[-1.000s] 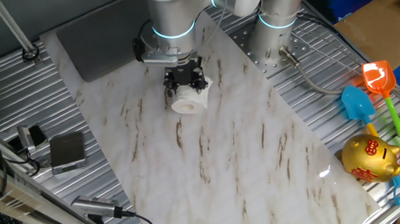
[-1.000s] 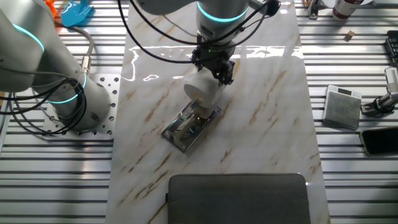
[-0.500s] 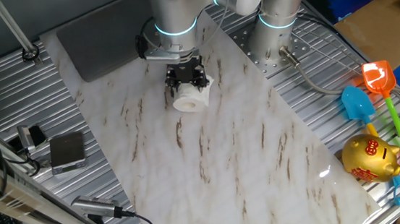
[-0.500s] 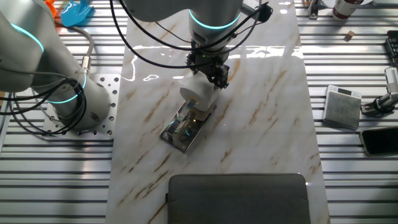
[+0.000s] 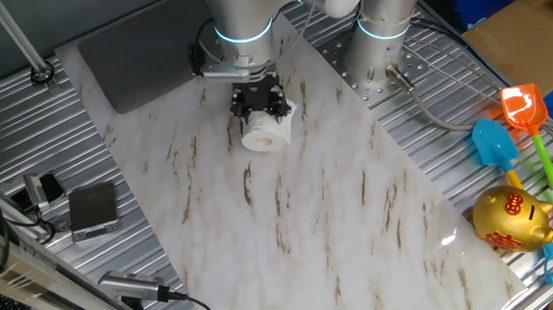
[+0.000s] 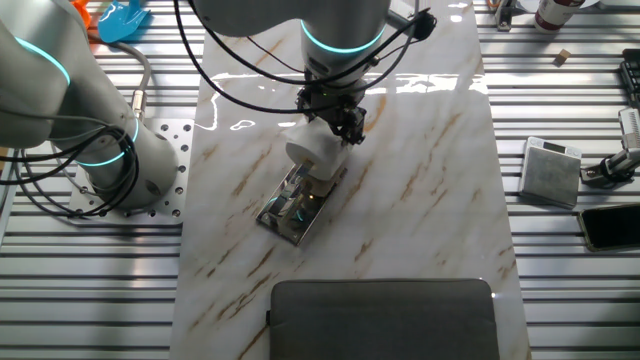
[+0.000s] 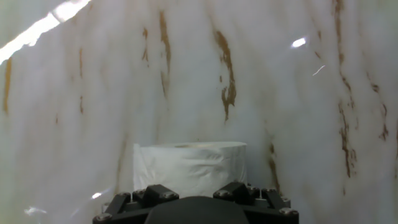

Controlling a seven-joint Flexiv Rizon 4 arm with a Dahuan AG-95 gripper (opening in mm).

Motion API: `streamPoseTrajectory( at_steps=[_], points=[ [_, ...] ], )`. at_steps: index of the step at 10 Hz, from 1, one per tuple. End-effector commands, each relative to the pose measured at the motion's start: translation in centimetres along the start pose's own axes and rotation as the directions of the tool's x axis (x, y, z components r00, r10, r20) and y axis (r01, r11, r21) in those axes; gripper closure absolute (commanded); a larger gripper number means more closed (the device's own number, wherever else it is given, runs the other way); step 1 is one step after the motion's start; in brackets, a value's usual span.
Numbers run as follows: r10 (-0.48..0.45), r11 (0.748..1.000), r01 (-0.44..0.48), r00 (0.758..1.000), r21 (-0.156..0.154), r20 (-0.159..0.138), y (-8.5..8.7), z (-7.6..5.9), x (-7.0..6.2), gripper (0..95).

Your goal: Take the roll of paper down from the shelf

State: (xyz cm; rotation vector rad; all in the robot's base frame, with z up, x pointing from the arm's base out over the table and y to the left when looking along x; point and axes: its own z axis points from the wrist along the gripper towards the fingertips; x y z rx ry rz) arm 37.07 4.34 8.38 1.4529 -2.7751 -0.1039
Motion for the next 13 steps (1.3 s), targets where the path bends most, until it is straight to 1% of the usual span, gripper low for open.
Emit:
streamPoseTrajectory(
  at_steps=[1, 6, 9, 11, 12, 13],
  points=[
    [-0.004, 1.0, 0.004, 1.0, 0.003, -0.002, 0.1, 0.0, 0.3, 95.0],
    [-0.029, 1.0, 0.029, 0.999, -0.001, -0.015, 0.3, -0.6, 1.7, 95.0],
    [-0.042, 0.999, 0.042, 0.999, 0.0, -0.015, 0.6, -0.8, 2.9, 95.0],
    [-0.048, 0.999, 0.048, 0.999, -0.001, -0.014, 0.4, -0.7, 3.2, 95.0],
    [-0.057, 0.998, 0.057, 0.998, 0.001, -0.027, 0.1, -0.7, 3.6, 95.0],
    [-0.06, 0.998, 0.06, 0.998, 0.002, -0.031, 0.0, -0.6, 3.8, 95.0]
  ],
)
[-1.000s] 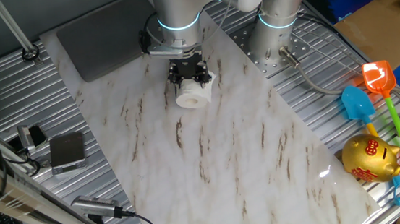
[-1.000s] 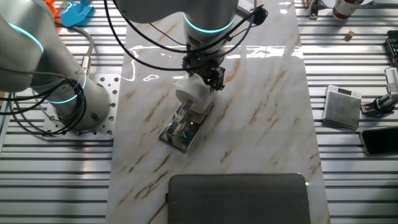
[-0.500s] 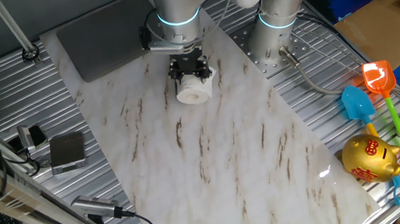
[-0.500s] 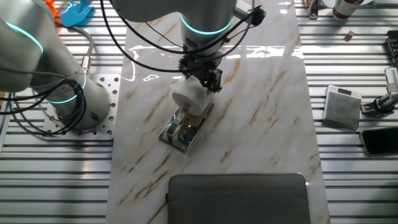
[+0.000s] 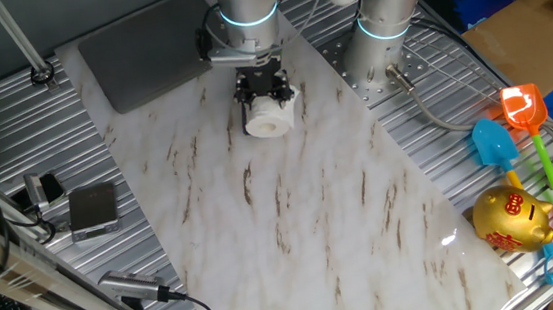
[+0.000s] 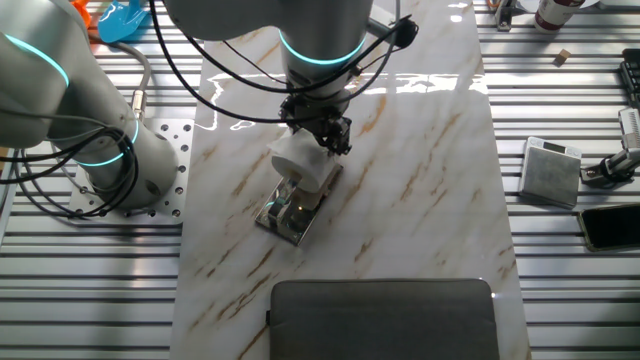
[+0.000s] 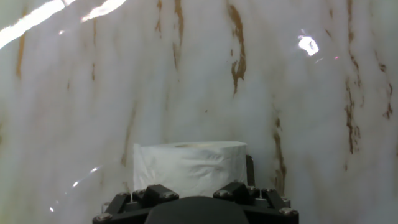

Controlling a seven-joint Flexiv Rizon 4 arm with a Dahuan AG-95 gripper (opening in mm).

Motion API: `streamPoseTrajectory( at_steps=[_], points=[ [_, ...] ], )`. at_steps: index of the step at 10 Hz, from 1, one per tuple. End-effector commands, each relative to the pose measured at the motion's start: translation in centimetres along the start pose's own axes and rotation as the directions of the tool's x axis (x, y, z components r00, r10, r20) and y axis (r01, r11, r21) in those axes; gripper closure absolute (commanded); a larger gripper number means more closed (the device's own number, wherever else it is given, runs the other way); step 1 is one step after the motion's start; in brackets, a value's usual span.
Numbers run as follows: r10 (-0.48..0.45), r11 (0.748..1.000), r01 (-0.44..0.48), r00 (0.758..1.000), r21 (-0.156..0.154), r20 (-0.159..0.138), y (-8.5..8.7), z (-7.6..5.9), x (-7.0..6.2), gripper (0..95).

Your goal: Take the roll of paper down from the shelf

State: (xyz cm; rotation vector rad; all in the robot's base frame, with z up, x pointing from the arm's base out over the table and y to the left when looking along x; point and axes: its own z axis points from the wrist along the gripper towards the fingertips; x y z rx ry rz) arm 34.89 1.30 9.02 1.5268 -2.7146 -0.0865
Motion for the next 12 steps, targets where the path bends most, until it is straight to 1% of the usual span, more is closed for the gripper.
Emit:
streamPoseTrajectory(
  at_steps=[1, 3, 5, 10, 12],
  points=[
    [-0.004, 1.0, 0.004, 1.0, 0.004, -0.009, -0.3, 0.3, 0.2, 95.0],
    [-0.014, 1.0, 0.014, 1.0, 0.004, -0.023, -0.6, 0.7, 0.7, 95.0],
    [-0.021, 1.0, 0.022, 0.999, 0.005, -0.041, -0.8, 0.7, 1.0, 95.0],
    [-0.044, 0.999, 0.044, 0.993, 0.005, -0.107, -1.3, 0.8, 1.8, 95.0],
    [-0.047, 0.999, 0.048, 0.992, 0.001, -0.118, -1.4, 0.7, 2.0, 95.0]
  ],
)
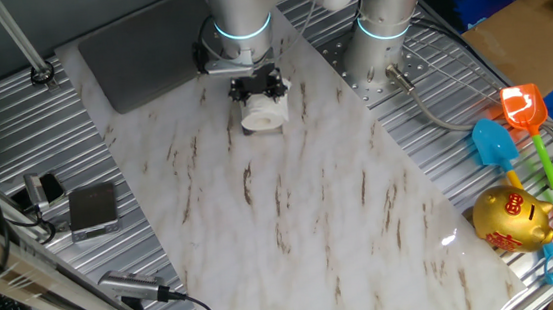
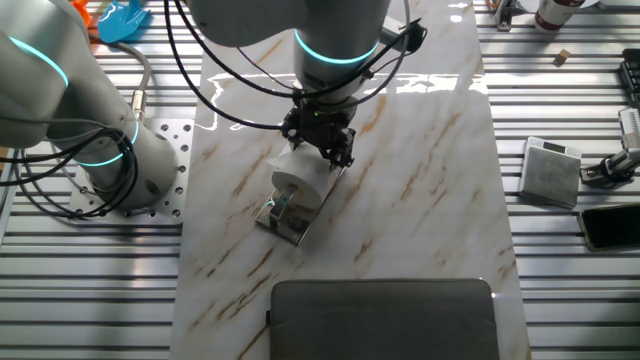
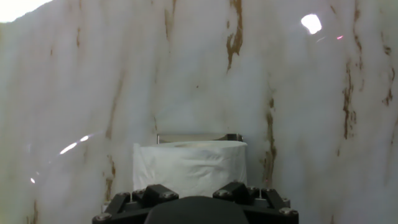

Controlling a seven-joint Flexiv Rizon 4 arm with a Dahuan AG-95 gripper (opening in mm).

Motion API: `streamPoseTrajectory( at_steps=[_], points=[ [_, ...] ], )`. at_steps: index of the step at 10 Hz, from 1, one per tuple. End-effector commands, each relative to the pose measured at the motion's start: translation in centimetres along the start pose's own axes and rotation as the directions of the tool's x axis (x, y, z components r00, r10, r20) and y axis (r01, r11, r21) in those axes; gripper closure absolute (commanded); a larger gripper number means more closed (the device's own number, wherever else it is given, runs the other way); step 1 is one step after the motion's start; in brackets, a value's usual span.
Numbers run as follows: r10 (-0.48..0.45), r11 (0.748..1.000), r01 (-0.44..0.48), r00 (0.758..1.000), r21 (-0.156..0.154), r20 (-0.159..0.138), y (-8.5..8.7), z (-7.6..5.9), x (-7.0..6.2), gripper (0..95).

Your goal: Take the roll of paper down from the shelf

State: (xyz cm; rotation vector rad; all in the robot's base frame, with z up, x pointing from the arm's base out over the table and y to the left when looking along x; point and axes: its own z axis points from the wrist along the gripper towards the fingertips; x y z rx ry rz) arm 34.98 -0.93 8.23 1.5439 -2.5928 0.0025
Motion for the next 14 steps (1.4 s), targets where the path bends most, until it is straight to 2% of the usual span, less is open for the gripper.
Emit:
streamPoseTrajectory(
  at_steps=[1, 4, 6, 9, 11, 14],
  points=[
    [-0.007, 1.0, 0.007, 1.0, 0.004, -0.011, -0.2, 0.1, 0.3, 95.0],
    [-0.012, 1.0, 0.013, 1.0, 0.002, -0.015, -0.5, 0.3, 0.9, 95.0],
    [-0.011, 1.0, 0.01, 1.0, -0.013, -0.023, -0.6, -0.1, 1.3, 95.0],
    [-0.02, 1.0, 0.02, 0.999, -0.012, -0.027, -1.0, 0.2, 2.0, 95.0],
    [-0.01, 0.999, 0.008, 0.999, -0.039, -0.034, -1.1, 0.0, 2.4, 95.0],
    [-0.011, 0.999, 0.01, 0.999, -0.035, -0.034, -1.3, -0.1, 2.8, 95.0]
  ],
)
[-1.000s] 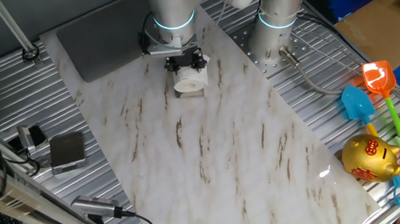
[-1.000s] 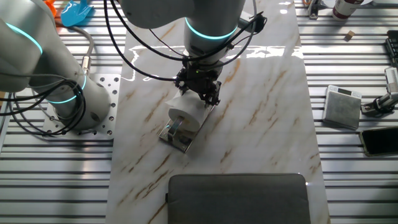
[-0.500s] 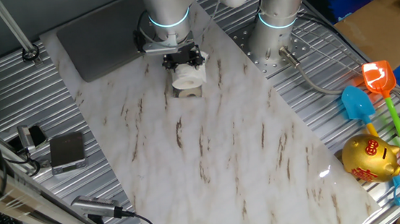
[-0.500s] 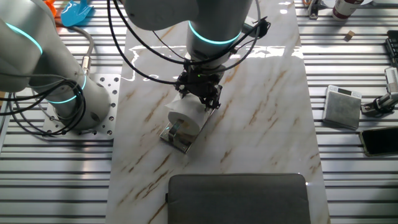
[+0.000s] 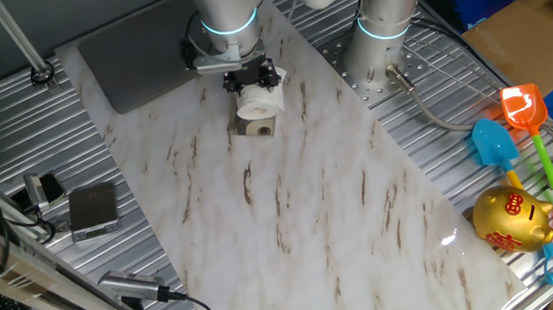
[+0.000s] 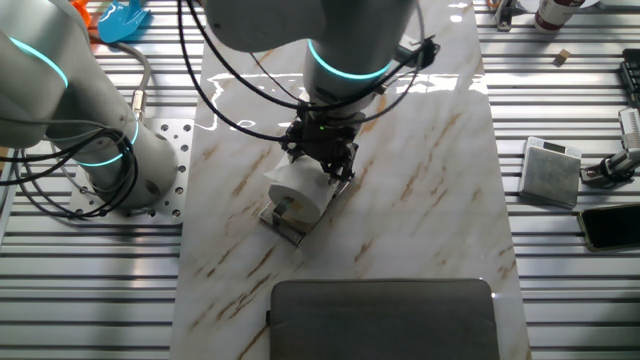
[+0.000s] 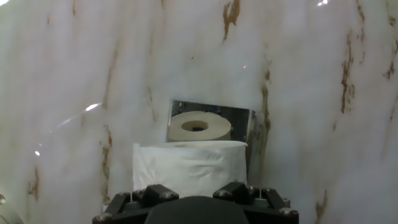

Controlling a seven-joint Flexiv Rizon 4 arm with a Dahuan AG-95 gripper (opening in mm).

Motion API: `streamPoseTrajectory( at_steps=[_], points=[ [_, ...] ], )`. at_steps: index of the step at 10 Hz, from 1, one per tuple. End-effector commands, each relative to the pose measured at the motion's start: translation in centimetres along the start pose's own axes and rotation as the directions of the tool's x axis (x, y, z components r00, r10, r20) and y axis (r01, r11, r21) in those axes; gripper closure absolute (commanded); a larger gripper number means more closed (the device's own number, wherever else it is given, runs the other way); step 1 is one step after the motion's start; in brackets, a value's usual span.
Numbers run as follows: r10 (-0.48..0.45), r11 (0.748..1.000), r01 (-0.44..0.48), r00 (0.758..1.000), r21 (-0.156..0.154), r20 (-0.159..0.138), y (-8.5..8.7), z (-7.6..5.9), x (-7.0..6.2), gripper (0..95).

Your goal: Take the roll of paper down from the shelf

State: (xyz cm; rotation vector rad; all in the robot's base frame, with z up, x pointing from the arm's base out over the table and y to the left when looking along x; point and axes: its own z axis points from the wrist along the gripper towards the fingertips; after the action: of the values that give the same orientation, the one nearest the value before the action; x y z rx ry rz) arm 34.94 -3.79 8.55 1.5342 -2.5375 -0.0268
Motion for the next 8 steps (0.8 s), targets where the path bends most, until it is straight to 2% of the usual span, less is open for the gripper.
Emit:
streamPoseTrajectory(
  at_steps=[1, 4, 5, 6, 7, 8],
  points=[
    [0.009, 1.0, -0.009, 1.0, 0.006, 0.004, 0.01, 0.1, 0.34, 95.0],
    [0.011, 1.0, -0.011, 1.0, 0.004, 0.008, -0.01, 0.24, 0.35, 95.0],
    [-0.005, 1.0, 0.005, 1.0, 0.004, 0.014, -0.03, 0.35, 0.34, 38.0],
    [-0.013, 1.0, 0.013, 1.0, 0.003, 0.022, -0.03, 0.36, 0.34, 19.0],
    [-0.014, 1.0, 0.014, 1.0, -0.002, 0.023, -0.03, 0.35, 0.35, 19.0],
    [-0.013, 1.0, 0.013, 1.0, -0.001, 0.023, -0.03, 0.33, 0.36, 0.0]
  ],
)
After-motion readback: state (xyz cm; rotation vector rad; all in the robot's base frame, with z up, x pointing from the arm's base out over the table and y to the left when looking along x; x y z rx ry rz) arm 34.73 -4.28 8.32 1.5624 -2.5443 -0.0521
